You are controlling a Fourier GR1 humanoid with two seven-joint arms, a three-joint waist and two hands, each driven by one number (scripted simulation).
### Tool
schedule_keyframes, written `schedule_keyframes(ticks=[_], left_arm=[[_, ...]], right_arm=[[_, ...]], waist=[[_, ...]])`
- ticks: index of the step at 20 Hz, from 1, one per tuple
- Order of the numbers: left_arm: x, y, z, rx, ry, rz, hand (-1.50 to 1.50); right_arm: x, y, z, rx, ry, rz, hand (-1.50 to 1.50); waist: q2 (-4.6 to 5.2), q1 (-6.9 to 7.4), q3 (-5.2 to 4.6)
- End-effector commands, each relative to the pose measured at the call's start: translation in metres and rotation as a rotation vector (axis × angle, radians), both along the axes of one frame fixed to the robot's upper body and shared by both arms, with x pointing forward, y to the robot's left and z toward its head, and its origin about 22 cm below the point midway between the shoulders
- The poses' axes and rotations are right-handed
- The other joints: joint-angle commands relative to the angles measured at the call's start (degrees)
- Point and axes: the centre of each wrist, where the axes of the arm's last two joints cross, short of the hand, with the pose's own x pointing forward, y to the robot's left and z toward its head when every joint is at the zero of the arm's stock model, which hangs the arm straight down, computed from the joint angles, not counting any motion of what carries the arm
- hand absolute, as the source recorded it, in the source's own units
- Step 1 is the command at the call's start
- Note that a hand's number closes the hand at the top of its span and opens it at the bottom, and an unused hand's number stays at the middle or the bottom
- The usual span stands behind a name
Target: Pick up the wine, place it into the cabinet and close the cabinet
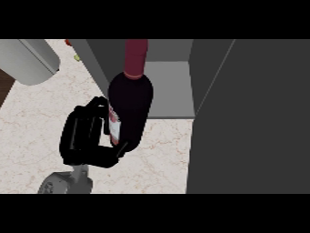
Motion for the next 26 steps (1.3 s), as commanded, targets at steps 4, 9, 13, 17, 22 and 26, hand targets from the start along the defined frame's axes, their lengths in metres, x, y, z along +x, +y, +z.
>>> schedule_keyframes(ticks=[4, 9, 13, 17, 22, 26], left_arm=[[0.019, -0.046, 0.009, 0.103, -0.021, 0.039, 1.5], [0.021, -0.07, 0.002, 0.167, -0.015, 0.013, 1.5], [0.051, -0.083, -0.016, 0.219, -0.01, 0.052, 1.5], [0.068, -0.085, -0.016, 0.188, 0.033, 0.067, 1.5], [0.066, -0.086, -0.031, 0.2, 0.068, 0.077, 1.5], [0.074, -0.078, -0.056, 0.194, 0.11, 0.111, 1.5]], right_arm=[[-0.004, -0.001, -0.001, 0.009, 0.009, 0.004, -1.5], [0.024, -0.008, -0.005, -0.007, -0.002, 0.003, -1.5], [0.012, -0.005, -0.022, 0.003, 0.002, 0.0, -1.5], [0.013, -0.018, -0.012, -0.011, -0.021, -0.017, -1.5], [0.012, -0.025, 0.003, 0.0, -0.002, -0.001, -1.5], [0.01, -0.014, -0.006, -0.014, -0.002, 0.003, -1.5]], waist=[[-0.04, -0.18, 0.0], [0.01, 0.08, 0.0], [0.11, -0.51, 0.0], [0.12, -0.47, -0.01], [0.07, -0.33, -0.01], [0.17, -0.69, -0.03]])
